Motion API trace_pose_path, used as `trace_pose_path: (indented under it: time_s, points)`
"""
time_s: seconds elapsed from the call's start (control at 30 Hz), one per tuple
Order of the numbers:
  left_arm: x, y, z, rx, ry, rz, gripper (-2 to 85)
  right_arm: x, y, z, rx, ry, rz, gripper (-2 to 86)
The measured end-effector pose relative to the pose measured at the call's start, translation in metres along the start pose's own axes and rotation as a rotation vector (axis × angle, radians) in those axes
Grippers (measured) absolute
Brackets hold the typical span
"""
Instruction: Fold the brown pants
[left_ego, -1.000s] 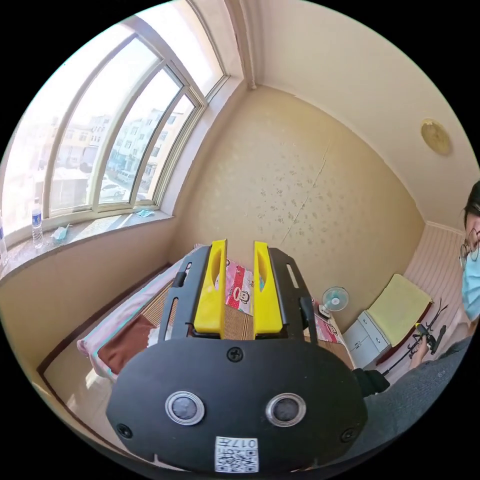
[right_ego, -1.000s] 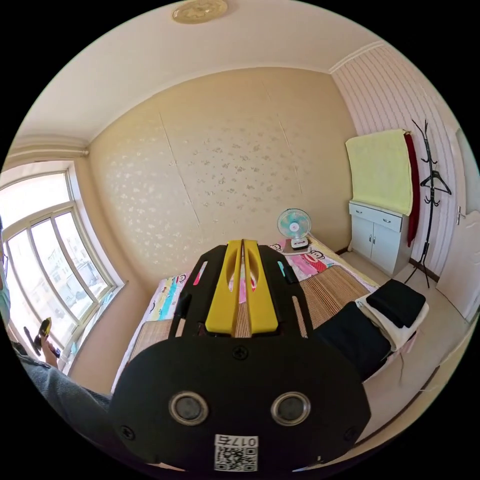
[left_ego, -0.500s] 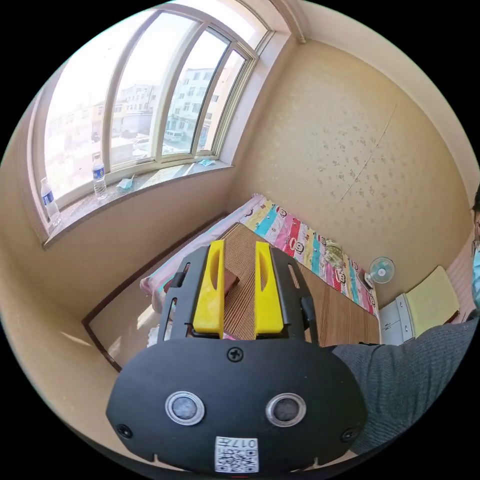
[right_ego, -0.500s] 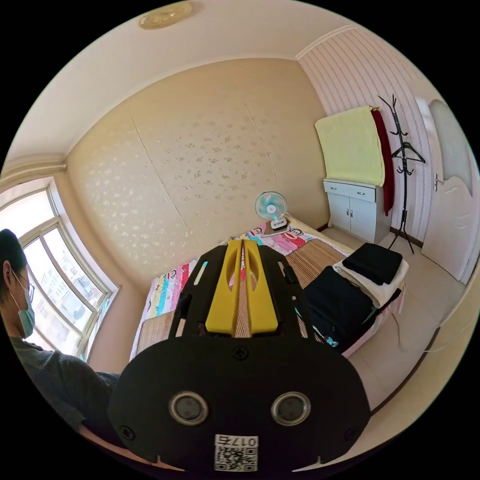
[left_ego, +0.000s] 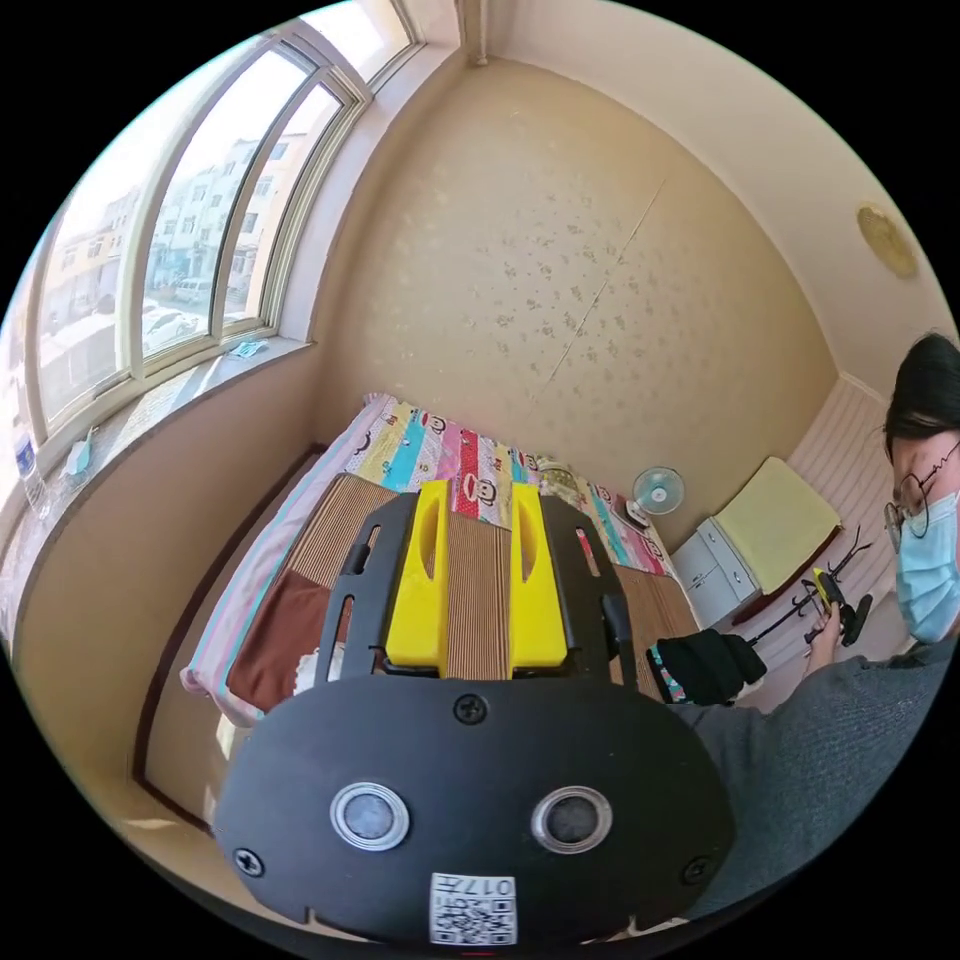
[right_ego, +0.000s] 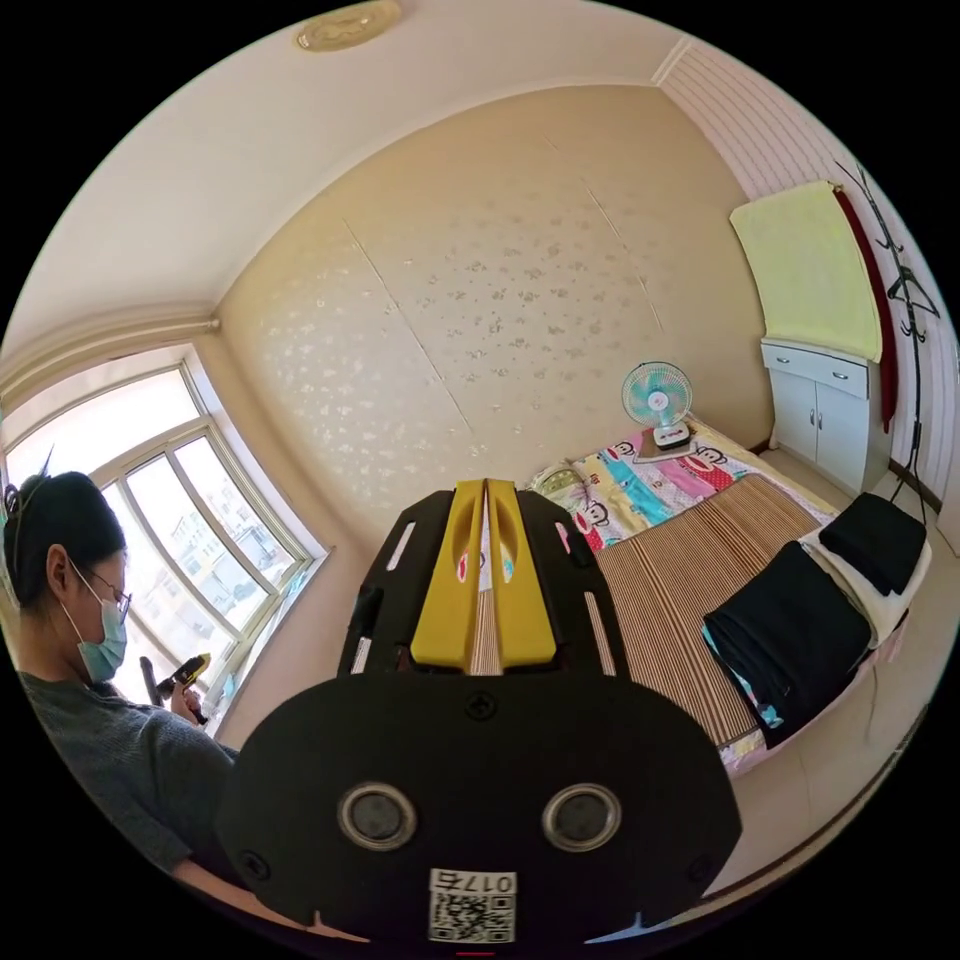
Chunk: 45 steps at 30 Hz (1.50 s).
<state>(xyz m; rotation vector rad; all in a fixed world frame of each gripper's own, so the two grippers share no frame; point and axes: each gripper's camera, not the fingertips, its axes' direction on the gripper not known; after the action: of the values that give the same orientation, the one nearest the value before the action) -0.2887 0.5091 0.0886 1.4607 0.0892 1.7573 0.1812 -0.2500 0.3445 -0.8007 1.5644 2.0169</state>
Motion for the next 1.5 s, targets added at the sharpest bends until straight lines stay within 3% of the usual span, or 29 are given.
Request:
trace_pose_path:
  time_s: [0.13, 0.23, 0.3, 0.47, 0.63, 0.77, 1.0, 1.2, 1.3, 1.43, 1.5]
  points:
    - [-0.027, 0.012, -0.026, -0.105, -0.098, -0.08, 9.6, 0.008, 0.012, -0.016, -0.004, 0.063, 0.047, 0.6]
    - [-0.055, 0.019, -0.041, -0.062, -0.132, -0.204, 9.7, 0.015, 0.021, -0.019, -0.01, 0.11, 0.085, 0.6]
    - [-0.068, 0.012, -0.025, -0.057, -0.097, -0.212, 9.9, 0.017, 0.026, -0.017, 0.011, 0.14, 0.119, 0.6]
    - [-0.102, -0.017, 0.082, -0.251, -0.157, -0.202, 10.0, 0.005, 0.025, 0.0, 0.009, 0.057, 0.122, 0.5]
    - [-0.103, -0.038, 0.084, -0.178, -0.024, -0.281, 10.0, -0.021, 0.017, -0.011, 0.027, 0.134, 0.098, 0.5]
    - [-0.107, -0.047, 0.089, -0.328, -0.134, -0.25, 10.1, -0.026, 0.014, -0.017, 0.036, 0.12, 0.118, 0.5]
    - [-0.107, -0.001, 0.104, -0.433, -0.226, -0.344, 11.1, -0.046, 0.009, -0.028, -0.048, 0.229, 0.046, 0.5]
    - [-0.143, -0.022, 0.213, -0.568, -0.303, -0.172, 13.8, -0.041, -0.007, -0.024, -0.048, 0.117, 0.093, 0.4]
    - [-0.157, -0.038, 0.286, -0.731, -0.364, 0.003, 15.8, -0.046, -0.018, -0.029, -0.013, 0.062, 0.107, 0.5]
    - [-0.167, -0.011, 0.368, -1.08, -0.446, 0.213, 16.0, -0.055, -0.021, -0.046, 0.017, 0.018, 0.118, 0.5]
    - [-0.165, -0.002, 0.378, -1.111, -0.536, 0.301, 12.4, -0.057, -0.019, -0.056, 0.013, 0.052, 0.136, 0.6]
